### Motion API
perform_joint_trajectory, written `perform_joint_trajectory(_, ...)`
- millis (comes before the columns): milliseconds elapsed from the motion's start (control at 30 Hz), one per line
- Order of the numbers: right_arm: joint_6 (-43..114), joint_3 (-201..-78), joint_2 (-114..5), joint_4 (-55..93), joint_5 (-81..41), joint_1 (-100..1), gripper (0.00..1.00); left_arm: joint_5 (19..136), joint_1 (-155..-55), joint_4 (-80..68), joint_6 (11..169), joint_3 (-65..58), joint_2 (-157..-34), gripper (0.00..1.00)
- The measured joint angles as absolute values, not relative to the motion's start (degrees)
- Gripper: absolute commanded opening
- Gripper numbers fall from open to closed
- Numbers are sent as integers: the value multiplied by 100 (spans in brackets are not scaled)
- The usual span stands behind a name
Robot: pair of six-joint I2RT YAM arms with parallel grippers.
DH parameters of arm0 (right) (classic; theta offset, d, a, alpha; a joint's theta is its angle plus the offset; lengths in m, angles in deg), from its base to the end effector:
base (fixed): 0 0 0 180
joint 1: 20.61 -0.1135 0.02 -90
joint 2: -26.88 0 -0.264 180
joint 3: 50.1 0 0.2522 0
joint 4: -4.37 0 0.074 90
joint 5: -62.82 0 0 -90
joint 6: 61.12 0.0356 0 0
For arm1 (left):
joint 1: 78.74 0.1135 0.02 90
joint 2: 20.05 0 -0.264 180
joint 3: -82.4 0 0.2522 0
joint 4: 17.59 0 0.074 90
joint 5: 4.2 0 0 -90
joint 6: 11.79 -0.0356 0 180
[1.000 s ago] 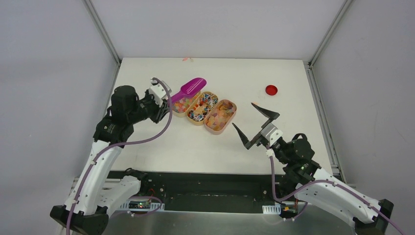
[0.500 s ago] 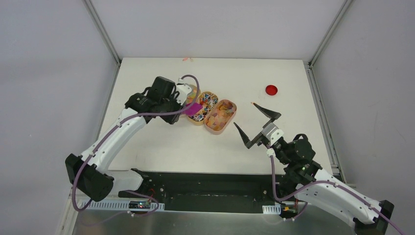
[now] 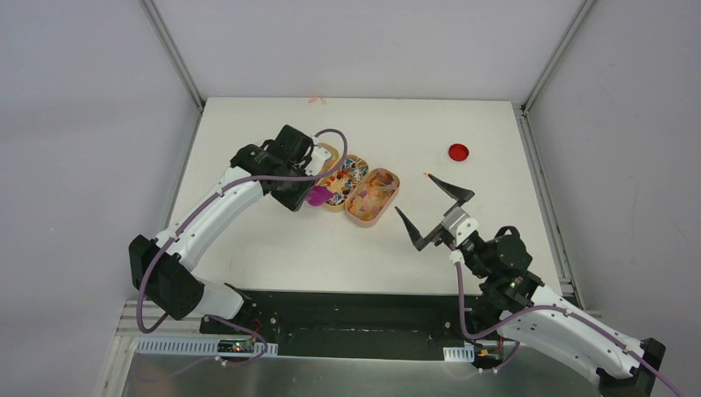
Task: Pack the candies
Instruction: Scoop the fake candies from the storage box.
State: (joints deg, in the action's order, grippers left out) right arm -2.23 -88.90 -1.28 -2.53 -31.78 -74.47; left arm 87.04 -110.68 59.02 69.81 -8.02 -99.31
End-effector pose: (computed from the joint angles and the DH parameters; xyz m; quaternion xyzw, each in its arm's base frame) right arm 0.0846 0.1110 0.3177 -0.3750 0.4574 0.1357 0.7948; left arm 0.2242 -0.1389 0.3220 0.3347 0.9180 -0.0330 0.2103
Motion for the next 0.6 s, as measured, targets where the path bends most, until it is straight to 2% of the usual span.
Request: perform_joint_trajectory(600,-225,-8890,-124,-253,-3239,-7447,99,8706,-11107,5865,6959,-1465,-11068,0)
